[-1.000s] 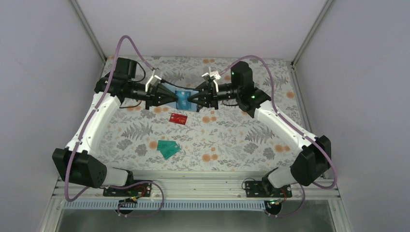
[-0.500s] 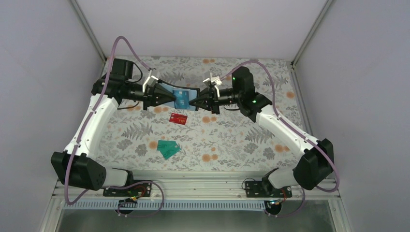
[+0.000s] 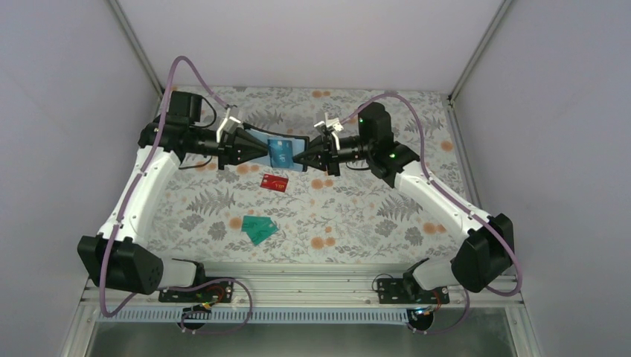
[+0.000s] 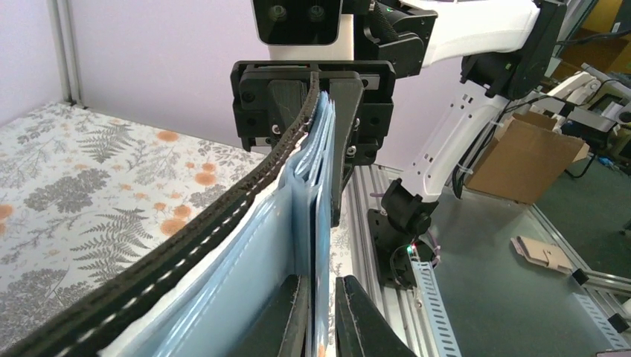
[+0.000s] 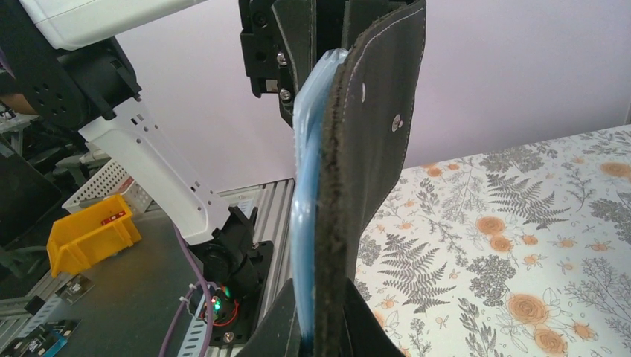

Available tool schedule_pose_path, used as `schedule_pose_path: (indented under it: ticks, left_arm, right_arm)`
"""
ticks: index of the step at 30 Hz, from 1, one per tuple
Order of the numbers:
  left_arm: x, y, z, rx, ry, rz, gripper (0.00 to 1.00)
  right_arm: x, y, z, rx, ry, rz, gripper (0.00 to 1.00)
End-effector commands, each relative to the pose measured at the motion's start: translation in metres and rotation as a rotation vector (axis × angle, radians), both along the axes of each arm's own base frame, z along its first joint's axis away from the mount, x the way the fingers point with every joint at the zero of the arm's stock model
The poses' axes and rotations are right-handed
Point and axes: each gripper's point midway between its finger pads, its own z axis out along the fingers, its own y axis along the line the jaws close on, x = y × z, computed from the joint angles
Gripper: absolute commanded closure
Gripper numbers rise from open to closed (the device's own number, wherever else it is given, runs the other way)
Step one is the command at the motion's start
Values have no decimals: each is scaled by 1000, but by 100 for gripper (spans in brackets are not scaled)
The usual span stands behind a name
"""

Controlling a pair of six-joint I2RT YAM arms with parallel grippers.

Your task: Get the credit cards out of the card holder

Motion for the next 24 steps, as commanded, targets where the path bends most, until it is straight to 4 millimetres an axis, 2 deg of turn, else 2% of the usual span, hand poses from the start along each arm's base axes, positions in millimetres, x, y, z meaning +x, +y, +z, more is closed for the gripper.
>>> schedule_pose_path:
  ticks: [1,3,5,10,11,13,14,19,24]
  left_arm:
    - [-2,1,8,-49,-12,-25,82]
    - [0,-1,10,-64,4,-41,77]
    - [0,-3,11,-78,17,-58,77]
    - [-17,-13,20,-96,-21,-122,75]
    - [-17,-14,19,-88,-16,-122,78]
    - [-14,-15,17,-75,-3,-111,95]
    - [-13,-16,16,-68,2,-105,97]
    - [-16,-10,17,-50,-25,-78,98]
    - [-11,-2,9,-24,-31,-27,98]
  right_arm:
    - [-10,-4,21,41,-63,39,96]
    - [-9,-4,21,39,-62,38,96]
    - [-9,-4,22,38,-59,45,96]
    - [-12,-5,24,44,-63,48,96]
    - [-12,-5,24,44,-63,47,96]
    - [-12,-4,23,42,-60,48,96]
    - [-11,-5,22,41,-59,45,96]
    - [-13,-8,24,39,-82,38,96]
    - [-4,-13,25,29,-86,0,96]
